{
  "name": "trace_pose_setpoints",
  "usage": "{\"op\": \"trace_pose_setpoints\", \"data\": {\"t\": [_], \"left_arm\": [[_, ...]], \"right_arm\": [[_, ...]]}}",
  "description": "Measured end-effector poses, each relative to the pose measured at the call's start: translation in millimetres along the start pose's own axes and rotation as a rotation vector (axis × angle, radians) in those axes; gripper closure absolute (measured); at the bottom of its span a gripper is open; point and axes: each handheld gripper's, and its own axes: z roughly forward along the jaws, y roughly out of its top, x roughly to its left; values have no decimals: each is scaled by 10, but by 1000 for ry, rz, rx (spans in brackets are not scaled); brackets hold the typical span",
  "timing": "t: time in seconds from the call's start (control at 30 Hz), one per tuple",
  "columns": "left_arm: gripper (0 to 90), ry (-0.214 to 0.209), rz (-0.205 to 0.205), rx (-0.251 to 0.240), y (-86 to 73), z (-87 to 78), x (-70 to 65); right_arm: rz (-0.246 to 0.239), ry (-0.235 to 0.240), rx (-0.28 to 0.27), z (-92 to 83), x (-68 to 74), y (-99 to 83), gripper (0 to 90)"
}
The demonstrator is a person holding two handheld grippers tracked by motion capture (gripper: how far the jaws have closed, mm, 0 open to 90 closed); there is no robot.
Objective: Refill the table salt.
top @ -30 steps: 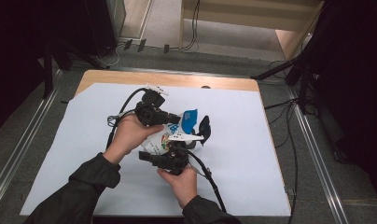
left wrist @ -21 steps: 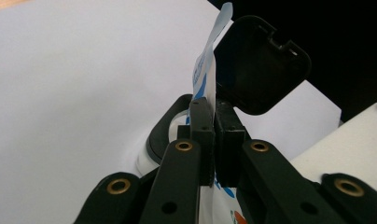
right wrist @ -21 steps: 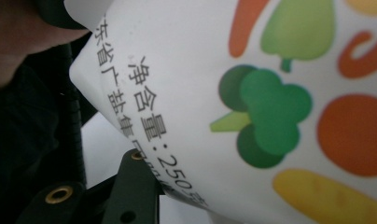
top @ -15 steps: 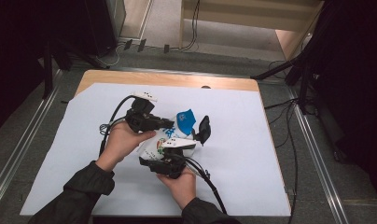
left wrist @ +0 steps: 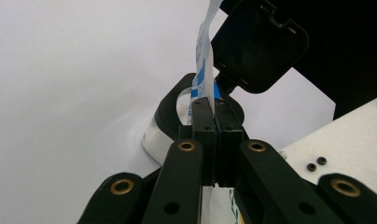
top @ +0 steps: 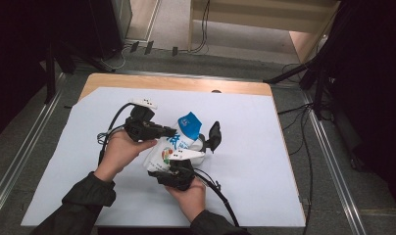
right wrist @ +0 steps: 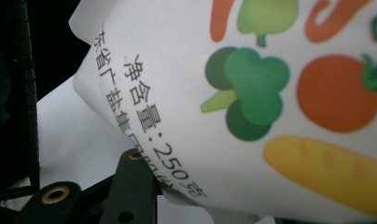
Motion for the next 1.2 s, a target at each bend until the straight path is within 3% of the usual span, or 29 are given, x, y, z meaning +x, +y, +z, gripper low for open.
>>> {"op": "trace_pose_setpoints", "data": {"t": [0.43, 0.7, 1.2], "left_arm": [[900, -7, -6, 26, -90, -163, 37], [900, -42, -14, 43, -117, -278, 53], [900, -78, 12, 65, -189, -527, 78]], "right_arm": [[-24, -20, 9, 10, 31, -77, 608], [-41, -42, 19, 4, 17, -109, 600], [-45, -60, 19, -26, -17, -106, 589]]}}
